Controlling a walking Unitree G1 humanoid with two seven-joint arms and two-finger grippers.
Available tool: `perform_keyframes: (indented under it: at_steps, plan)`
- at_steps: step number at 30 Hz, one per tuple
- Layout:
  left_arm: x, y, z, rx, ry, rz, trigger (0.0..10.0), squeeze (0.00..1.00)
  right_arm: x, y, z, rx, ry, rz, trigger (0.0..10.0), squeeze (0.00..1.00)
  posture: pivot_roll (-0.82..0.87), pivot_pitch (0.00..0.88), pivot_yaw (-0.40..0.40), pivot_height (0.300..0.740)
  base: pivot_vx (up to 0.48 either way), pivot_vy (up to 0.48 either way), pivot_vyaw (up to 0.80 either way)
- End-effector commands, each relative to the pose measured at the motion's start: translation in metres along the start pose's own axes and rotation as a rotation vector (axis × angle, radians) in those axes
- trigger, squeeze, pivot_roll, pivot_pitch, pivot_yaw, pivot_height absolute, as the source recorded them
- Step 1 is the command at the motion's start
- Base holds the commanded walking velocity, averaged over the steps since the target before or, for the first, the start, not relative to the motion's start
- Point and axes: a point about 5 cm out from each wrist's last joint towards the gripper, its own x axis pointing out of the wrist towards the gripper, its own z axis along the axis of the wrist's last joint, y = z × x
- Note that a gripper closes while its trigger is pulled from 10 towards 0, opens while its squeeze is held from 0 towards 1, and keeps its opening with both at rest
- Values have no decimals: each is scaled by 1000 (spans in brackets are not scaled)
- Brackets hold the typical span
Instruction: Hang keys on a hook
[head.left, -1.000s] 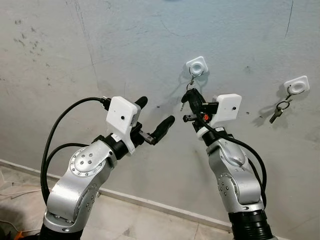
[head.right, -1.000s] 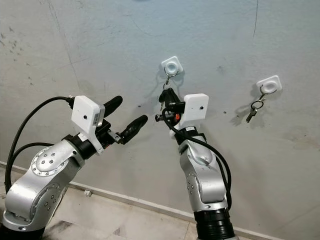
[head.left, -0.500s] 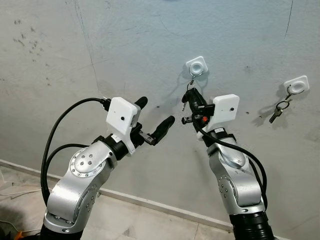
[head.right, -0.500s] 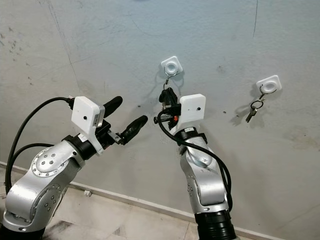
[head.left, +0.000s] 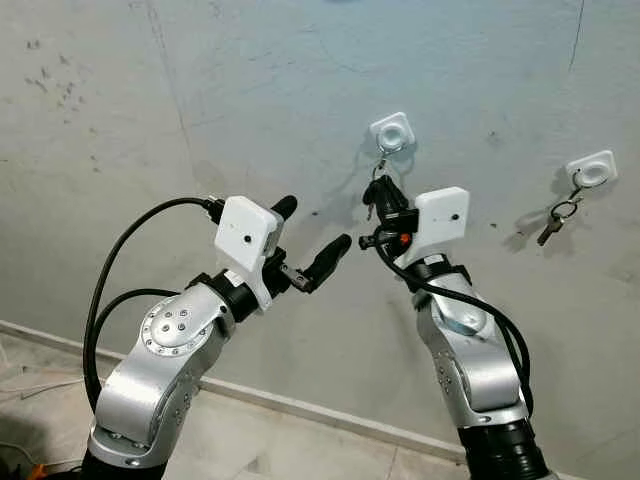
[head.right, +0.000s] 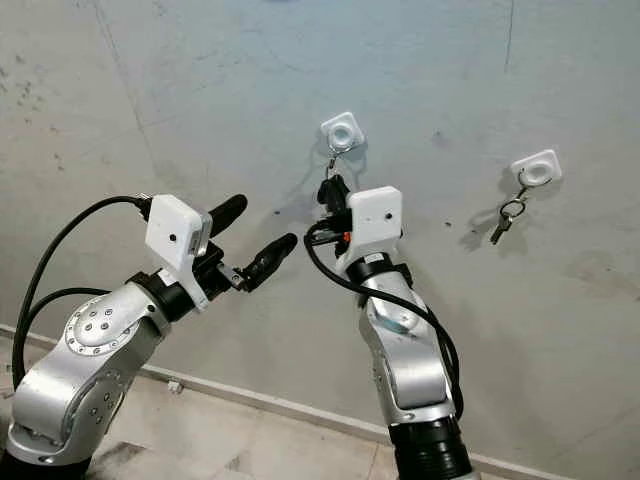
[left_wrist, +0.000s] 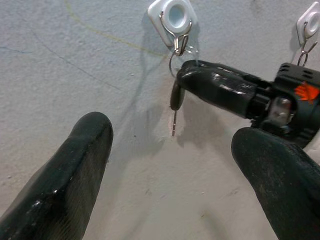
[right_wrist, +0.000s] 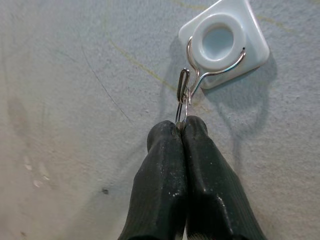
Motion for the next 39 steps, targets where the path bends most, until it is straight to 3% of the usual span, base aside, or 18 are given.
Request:
perform_keyframes:
  at_steps: [1,9,10,11,12,13,25,26,27,30,31,36,37,38,39]
  plan:
    - [0,-1,-1,10,5,-2,10000,0,2,11,-8,-29,46,45,10000,0,238,0,-16,740,0,0,0]
    - [0,-1,0,10,6,2,10000,0,4,15,-11,-31,57,55,10000,0,241,0,-20,740,0,0,0]
    - [0,-1,0,9,6,1,10000,0,4,15,-11,-27,58,54,9216,0,241,0,-20,740,0,0,0]
    - [0,-1,0,9,6,1,10000,0,4,15,-12,-23,60,52,3922,0,240,0,-20,740,0,0,0]
    - [0,-1,0,8,6,1,10000,0,4,15,-12,-21,61,50,118,0,240,0,-20,740,0,0,0]
    - [0,-1,0,8,6,1,10000,0,4,15,-13,-18,64,47,0,0,239,0,-21,740,0,0,0]
    - [0,-1,-1,7,8,1,10000,0,3,15,-17,-2,75,48,78,0,241,0,-20,740,0,0,0]
    - [0,-1,-1,7,8,1,10000,0,3,15,-17,-4,78,46,3216,0,241,0,-20,740,0,0,0]
    - [0,-1,-1,7,8,0,10000,0,3,15,-17,-6,81,45,10000,0,241,0,-20,740,0,0,0]
    - [0,-2,-1,7,7,-1,10000,0,3,14,-19,7,87,44,10000,0,241,0,-20,740,0,0,0]
    - [0,-2,-1,7,8,-2,10000,0,3,14,-19,28,86,52,10000,1000,241,0,-20,740,0,0,0]
    - [0,-2,-1,7,8,-3,10000,0,2,16,-22,9,108,56,10000,1000,239,0,-17,740,0,0,0]
    - [0,-2,-1,6,8,-2,10000,0,2,16,-24,-4,116,52,10000,518,239,0,-17,740,0,0,0]
    - [0,-2,-1,6,8,-2,10000,0,2,16,-24,-4,116,52,10000,518,239,0,-17,740,0,0,0]
    - [0,-2,-1,6,8,-1,10000,0,1,15,-24,-8,115,50,10000,0,239,0,-20,740,0,0,0]
